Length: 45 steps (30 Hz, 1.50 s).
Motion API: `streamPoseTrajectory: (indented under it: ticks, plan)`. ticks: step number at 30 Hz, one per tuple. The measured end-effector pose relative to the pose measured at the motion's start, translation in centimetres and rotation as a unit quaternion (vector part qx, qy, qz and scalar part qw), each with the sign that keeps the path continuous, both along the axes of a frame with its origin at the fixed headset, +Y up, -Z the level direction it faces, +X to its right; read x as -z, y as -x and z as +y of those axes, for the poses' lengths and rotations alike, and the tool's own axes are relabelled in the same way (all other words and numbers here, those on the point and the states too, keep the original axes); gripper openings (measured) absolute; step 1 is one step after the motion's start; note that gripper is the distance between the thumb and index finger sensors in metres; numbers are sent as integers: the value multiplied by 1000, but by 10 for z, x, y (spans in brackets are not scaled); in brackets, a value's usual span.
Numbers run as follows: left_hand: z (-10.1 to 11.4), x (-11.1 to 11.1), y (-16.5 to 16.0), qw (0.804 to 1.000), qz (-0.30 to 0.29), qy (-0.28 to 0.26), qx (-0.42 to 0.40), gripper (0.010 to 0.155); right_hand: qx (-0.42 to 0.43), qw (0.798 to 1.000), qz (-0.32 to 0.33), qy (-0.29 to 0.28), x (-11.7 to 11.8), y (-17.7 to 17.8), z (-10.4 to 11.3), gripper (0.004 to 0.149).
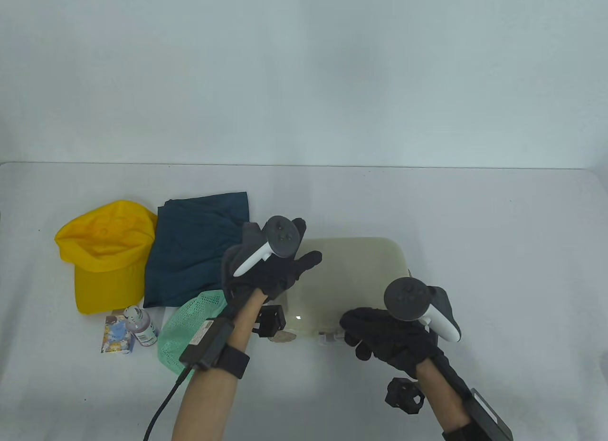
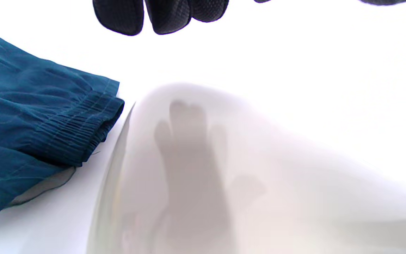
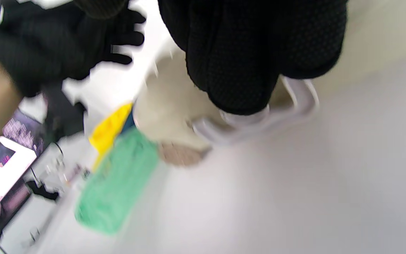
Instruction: Pack suitcase
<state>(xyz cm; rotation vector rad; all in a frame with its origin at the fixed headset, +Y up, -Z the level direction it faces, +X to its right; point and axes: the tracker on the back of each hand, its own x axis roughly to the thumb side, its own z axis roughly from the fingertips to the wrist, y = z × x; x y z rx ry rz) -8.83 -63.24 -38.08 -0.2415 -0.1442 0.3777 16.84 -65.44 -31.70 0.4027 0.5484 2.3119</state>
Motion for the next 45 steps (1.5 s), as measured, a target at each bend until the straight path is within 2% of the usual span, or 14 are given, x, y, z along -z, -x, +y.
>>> streamPoseTrajectory:
  ticks: [3,6,8,11,15,18,21,25,29,35,41,45]
  plan:
    - [-2,-28,2,1000,17,-17,-13,87,25,998,-50,-33,5,-18,17,68]
    - [-15,-50,6,999,37,-1,-14,91,7,991,-114,-67,13,-37,26,69]
    - [-21,-59,9,999,46,2,3,92,-23,986,-148,-79,18,-47,25,70]
    - [-33,-67,14,998,62,13,12,94,-66,978,-186,-73,23,-59,13,74]
    - [-49,-68,19,996,78,47,-6,97,-102,975,-192,-39,24,-65,-12,80]
    - [-59,-67,20,993,70,83,-36,98,-124,976,-180,-14,24,-63,-27,84]
    - [-66,-67,15,987,58,119,-91,98,-118,978,-170,-1,24,-58,-29,86]
    - [-67,-67,16,988,56,116,-89,98,-115,979,-165,2,24,-59,-26,87]
    - [-57,-66,25,980,61,117,-148,97,-97,980,-171,-3,23,-63,-12,85]
    - [-18,-56,41,963,68,91,-243,96,-77,976,-195,-51,29,-72,29,82]
    - [21,-28,51,944,67,81,-312,95,-36,971,-224,-74,52,-77,65,81]
    - [28,-5,55,924,70,77,-367,95,4,968,-241,-68,72,-79,74,82]
